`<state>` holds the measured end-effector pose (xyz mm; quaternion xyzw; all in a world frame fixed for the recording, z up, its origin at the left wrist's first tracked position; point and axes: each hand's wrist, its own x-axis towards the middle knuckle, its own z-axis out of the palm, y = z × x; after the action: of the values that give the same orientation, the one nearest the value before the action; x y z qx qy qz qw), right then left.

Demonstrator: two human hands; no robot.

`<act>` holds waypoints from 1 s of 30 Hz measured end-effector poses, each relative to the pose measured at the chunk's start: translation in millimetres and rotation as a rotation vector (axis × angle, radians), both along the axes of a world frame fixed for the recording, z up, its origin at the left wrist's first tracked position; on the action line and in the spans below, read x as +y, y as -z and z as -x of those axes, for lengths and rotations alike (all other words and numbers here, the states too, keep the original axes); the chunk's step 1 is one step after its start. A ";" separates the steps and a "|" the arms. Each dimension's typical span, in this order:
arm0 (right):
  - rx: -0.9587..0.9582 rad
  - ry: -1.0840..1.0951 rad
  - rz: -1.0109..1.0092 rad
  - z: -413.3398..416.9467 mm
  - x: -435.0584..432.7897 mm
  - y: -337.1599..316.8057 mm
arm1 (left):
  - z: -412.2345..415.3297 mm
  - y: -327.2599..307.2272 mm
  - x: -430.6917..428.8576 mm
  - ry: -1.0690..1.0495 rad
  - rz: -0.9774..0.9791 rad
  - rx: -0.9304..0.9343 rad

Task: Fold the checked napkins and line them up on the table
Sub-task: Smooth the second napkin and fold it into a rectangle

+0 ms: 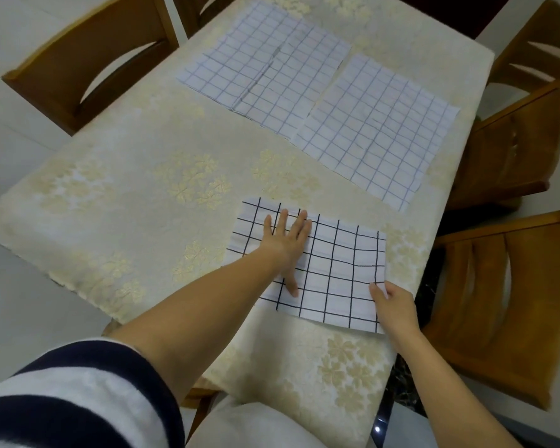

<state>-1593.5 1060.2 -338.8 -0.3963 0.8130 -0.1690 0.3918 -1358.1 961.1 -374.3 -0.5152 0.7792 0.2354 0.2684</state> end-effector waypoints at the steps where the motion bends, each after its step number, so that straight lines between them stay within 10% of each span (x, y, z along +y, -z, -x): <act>1: 0.013 -0.004 0.012 -3.8 -0.5 -5.3 | -1.4 -0.1 0.1 -0.003 0.005 0.015; 10: 0.061 -0.231 0.255 -57.2 -0.6 -50.2 | -34.4 -24.0 8.9 -0.249 0.189 0.481; 22: 0.143 -0.493 0.471 -163.3 -23.4 -58.7 | -69.8 -48.0 45.6 -1.023 -0.291 1.201; 30: -0.007 -0.167 0.397 -115.0 -16.9 -66.8 | -55.7 -7.9 33.9 -0.091 0.165 0.492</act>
<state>-1478.4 1043.3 -272.0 -0.5309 0.7267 -0.2942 0.3217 -1302.5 995.0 -366.4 -0.4970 0.8136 0.3013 0.0171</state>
